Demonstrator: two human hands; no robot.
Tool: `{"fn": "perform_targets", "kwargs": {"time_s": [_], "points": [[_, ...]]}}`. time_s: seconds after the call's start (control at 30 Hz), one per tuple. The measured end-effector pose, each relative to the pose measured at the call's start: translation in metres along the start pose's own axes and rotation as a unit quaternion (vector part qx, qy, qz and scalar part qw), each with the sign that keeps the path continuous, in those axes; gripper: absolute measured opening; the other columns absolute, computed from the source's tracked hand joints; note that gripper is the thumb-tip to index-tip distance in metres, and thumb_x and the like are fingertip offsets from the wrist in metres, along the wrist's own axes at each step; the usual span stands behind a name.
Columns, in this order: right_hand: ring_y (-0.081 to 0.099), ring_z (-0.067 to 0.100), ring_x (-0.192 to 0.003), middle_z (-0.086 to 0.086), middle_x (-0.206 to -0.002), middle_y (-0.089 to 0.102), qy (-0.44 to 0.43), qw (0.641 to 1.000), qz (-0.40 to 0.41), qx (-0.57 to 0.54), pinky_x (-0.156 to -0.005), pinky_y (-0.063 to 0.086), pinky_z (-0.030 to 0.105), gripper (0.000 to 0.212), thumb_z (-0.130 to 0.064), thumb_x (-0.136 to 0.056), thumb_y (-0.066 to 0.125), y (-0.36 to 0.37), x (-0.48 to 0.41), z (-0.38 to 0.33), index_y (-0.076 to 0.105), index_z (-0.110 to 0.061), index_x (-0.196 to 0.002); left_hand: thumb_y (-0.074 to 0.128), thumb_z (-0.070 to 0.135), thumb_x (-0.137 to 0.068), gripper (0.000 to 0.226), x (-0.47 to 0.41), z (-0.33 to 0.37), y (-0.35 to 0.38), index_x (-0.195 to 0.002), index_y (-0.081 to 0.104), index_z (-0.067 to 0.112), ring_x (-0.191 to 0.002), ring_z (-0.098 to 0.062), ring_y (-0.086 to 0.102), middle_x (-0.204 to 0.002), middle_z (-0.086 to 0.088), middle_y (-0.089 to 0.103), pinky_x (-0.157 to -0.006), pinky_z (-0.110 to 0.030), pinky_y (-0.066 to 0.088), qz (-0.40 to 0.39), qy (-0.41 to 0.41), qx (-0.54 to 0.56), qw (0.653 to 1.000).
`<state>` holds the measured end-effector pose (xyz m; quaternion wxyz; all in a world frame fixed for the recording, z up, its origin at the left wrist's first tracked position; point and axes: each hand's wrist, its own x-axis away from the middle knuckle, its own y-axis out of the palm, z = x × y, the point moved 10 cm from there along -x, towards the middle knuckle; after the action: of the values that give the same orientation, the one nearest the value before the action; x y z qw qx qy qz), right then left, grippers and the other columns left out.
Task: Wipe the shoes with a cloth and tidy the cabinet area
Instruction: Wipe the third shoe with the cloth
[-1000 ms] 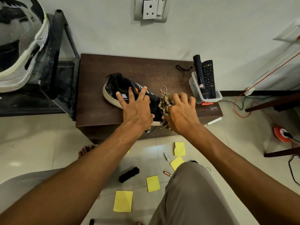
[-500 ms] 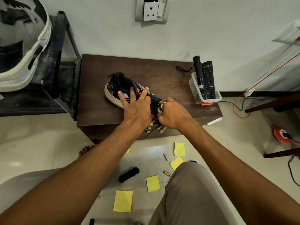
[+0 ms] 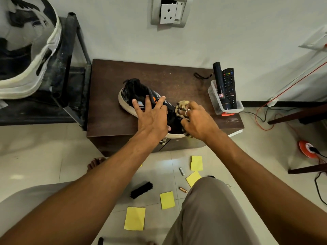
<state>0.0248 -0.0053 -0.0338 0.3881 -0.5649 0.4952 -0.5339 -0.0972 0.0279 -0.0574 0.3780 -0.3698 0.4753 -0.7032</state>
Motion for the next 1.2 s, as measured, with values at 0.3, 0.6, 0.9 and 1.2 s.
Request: {"fn": "perform_targets", "kwargs": {"time_s": [0.3, 0.6, 0.9, 1.2], "points": [[0.062, 0.02, -0.081, 0.006, -0.093, 0.065, 0.032, 0.987, -0.155, 0.009, -0.074, 0.054, 0.035, 0.016, -0.024, -0.097, 0.053, -0.004, 0.011, -0.005, 0.06, -0.01, -0.102, 0.078, 0.05, -0.082, 0.056, 0.0, -0.001, 0.0, -0.129, 0.059, 0.027, -0.155, -0.038, 0.002, -0.168, 0.009, 0.011, -0.115, -0.075, -0.005, 0.0, 0.001, 0.008, 1.0], [0.055, 0.031, -0.109, 0.007, -0.123, 0.05, -0.002, 1.0, -0.012, -0.005, -0.091, 0.051, 0.046, 0.031, -0.024, -0.096, 0.056, 0.001, 0.008, 0.0, 0.067, 0.0, -0.113, 0.078, 0.049, -0.082, 0.058, 0.0, -0.001, 0.0, -0.131, 0.057, 0.027, -0.155, -0.038, 0.0, -0.168, 0.01, 0.01, -0.113, -0.076, -0.006, -0.008, 0.001, 0.009, 1.0], [0.065, 0.024, -0.086, 0.008, -0.091, 0.066, 0.051, 0.986, -0.15, -0.054, -0.072, 0.055, 0.035, 0.017, -0.022, -0.097, 0.053, -0.003, 0.02, 0.002, 0.065, -0.011, -0.097, 0.08, 0.046, -0.081, 0.056, 0.0, 0.001, -0.001, -0.129, 0.059, 0.028, -0.156, -0.036, -0.001, -0.168, 0.011, 0.009, -0.11, -0.078, -0.005, -0.021, 0.009, 0.032, 0.999], [0.057, 0.028, -0.103, 0.006, -0.117, 0.052, -0.011, 0.999, -0.039, -0.019, -0.087, 0.052, 0.043, 0.03, -0.024, -0.098, 0.055, 0.007, 0.026, -0.006, 0.061, -0.005, -0.12, 0.08, 0.047, -0.081, 0.057, 0.002, 0.001, -0.001, -0.13, 0.057, 0.028, -0.156, -0.036, -0.001, -0.168, 0.011, 0.01, -0.112, -0.079, -0.004, -0.02, 0.009, 0.022, 1.0]]}}
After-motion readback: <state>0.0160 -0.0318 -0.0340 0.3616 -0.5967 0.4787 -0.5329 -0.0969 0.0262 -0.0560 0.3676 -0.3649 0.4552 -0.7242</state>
